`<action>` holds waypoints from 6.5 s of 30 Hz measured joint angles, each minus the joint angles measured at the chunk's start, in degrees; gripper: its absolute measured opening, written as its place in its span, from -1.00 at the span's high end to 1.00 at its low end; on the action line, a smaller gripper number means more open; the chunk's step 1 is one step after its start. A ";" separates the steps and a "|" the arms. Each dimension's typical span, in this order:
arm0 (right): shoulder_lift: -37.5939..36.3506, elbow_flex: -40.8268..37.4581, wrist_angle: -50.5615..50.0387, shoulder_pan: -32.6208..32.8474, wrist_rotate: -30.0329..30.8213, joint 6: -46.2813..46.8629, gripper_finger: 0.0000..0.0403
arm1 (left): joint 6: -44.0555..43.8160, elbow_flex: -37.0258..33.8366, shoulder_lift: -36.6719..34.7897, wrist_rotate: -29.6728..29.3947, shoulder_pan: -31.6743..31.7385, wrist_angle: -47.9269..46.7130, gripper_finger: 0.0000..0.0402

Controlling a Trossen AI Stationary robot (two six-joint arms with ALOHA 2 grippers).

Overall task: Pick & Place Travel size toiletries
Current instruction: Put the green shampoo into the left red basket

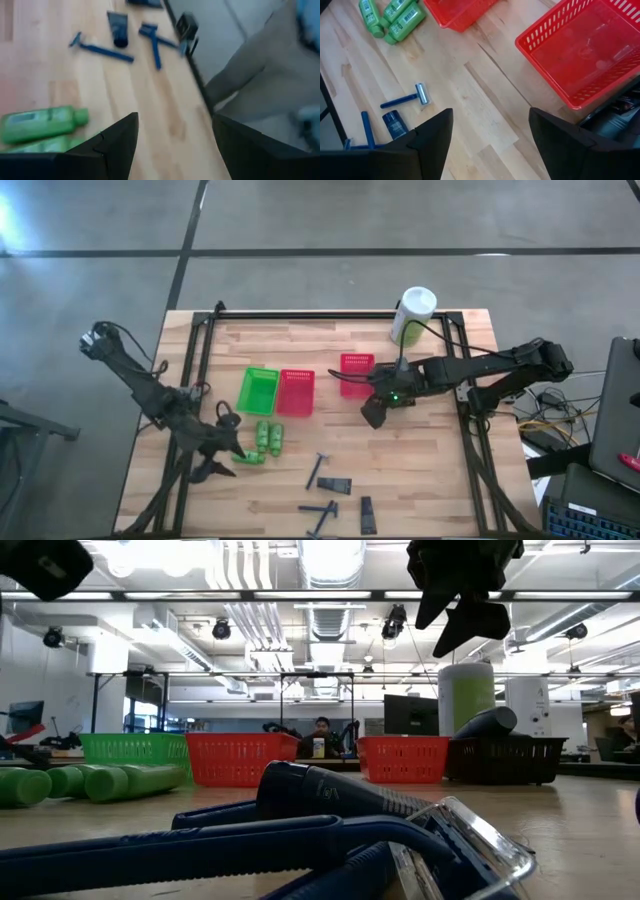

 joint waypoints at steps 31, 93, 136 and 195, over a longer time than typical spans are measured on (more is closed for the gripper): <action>0.00 0.00 -2.99 0.00 0.07 0.17 -0.46 | 1.42 -0.07 16.68 5.04 0.48 -13.63 -0.29; -10.24 0.00 -11.71 0.11 13.01 6.00 -0.57 | -21.36 0.16 4.49 -9.81 30.52 1.04 0.24; -9.75 -0.66 -12.36 0.13 17.16 7.30 -0.66 | -39.51 9.10 13.49 -6.61 35.00 -18.70 -0.22; -9.73 -0.70 -12.11 0.11 18.10 2.26 -0.53 | -61.08 13.72 25.45 -20.24 12.50 -18.47 0.22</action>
